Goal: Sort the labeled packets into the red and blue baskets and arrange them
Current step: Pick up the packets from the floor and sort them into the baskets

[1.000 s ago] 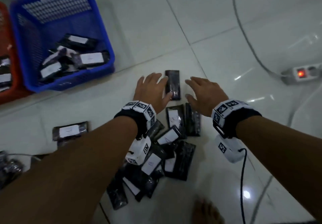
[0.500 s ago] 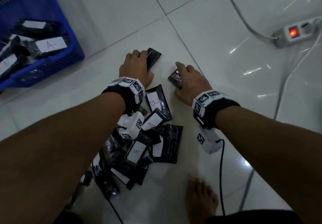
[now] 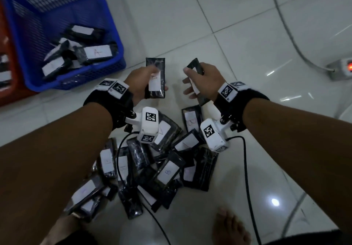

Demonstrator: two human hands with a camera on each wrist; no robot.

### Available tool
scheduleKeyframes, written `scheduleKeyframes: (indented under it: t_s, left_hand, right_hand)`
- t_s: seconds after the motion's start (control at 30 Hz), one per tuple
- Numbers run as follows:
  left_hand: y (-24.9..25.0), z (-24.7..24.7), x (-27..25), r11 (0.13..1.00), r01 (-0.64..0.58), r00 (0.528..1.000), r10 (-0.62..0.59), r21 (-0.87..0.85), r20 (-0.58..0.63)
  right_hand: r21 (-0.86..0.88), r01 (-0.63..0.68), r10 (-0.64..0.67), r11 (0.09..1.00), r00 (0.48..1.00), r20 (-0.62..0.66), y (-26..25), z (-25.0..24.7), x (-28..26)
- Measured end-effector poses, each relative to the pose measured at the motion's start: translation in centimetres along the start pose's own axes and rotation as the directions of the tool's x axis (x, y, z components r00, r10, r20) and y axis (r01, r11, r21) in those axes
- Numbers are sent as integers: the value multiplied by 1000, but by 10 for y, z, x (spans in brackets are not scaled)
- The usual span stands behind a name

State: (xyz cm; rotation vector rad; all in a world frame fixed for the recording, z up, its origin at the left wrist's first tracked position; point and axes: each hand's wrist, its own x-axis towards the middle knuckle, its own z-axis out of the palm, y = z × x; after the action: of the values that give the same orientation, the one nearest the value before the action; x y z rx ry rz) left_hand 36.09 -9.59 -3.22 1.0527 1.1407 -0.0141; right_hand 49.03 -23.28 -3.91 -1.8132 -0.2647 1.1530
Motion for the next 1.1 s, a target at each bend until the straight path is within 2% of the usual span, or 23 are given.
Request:
scheduleKeyframes:
  t_s: [0.17,0.27,0.33,0.4,0.43,0.47,0.53,0.57,0.6,0.67,0.77,0.87,0.97,1.03,1.1]
  left_hand:
    - [11,-56,-24,985,-150,983,158,86,-92]
    - [18,-96,-45,980,-195,969,199,39,-146]
    - [22,-126,-56,968,-224,941,245,113,-234]
    - [29,-154,-63,914,-255,892,349,316,-287]
    - [33,-169,-63,847,-266,861,424,461,-282]
    - [38,-184,-63,743,-257,830,497,618,-252]
    - [46,-211,-57,492,-192,797,583,849,-158]
    - [49,-223,-53,395,-174,788,605,902,-113]
    - [51,-233,-46,327,-171,781,620,929,-75]
    - [53,-247,-33,249,-161,777,628,955,-32]
    - [52,-261,-13,154,-112,802,597,982,-2]
    - [49,-270,-5,118,-171,737,674,978,48]
    - [45,-276,-9,82,-178,612,789,981,45]
    - [40,-270,-14,59,-183,545,837,981,52]
    - [33,-252,-23,45,-203,508,859,978,66]
  right_hand:
    - [35,7,-13,999,984,175,-44,46,-4]
    - [-9,17,-14,1000,961,276,-66,79,-6]
    - [-82,96,-62,992,938,342,-79,106,-5]
    - [-214,241,-139,947,905,402,-90,131,-2]
    - [-286,329,-185,900,882,433,-95,142,0]
    - [-360,424,-236,831,855,462,-102,153,3]
    - [-516,596,-336,615,790,513,-115,170,7]
    - [-581,650,-375,491,759,532,-122,178,9]
    - [-628,677,-400,384,735,548,-128,185,11]
    - [-674,706,-419,219,691,588,-140,199,14]
    - [-688,724,-407,42,641,650,-148,217,23]
    - [-699,715,-373,-7,647,665,-151,229,36]
    - [-733,678,-318,-51,685,656,-153,238,45]
    - [-768,640,-355,-35,710,608,-152,236,46]
    - [-792,610,-436,-4,712,551,-150,226,42]
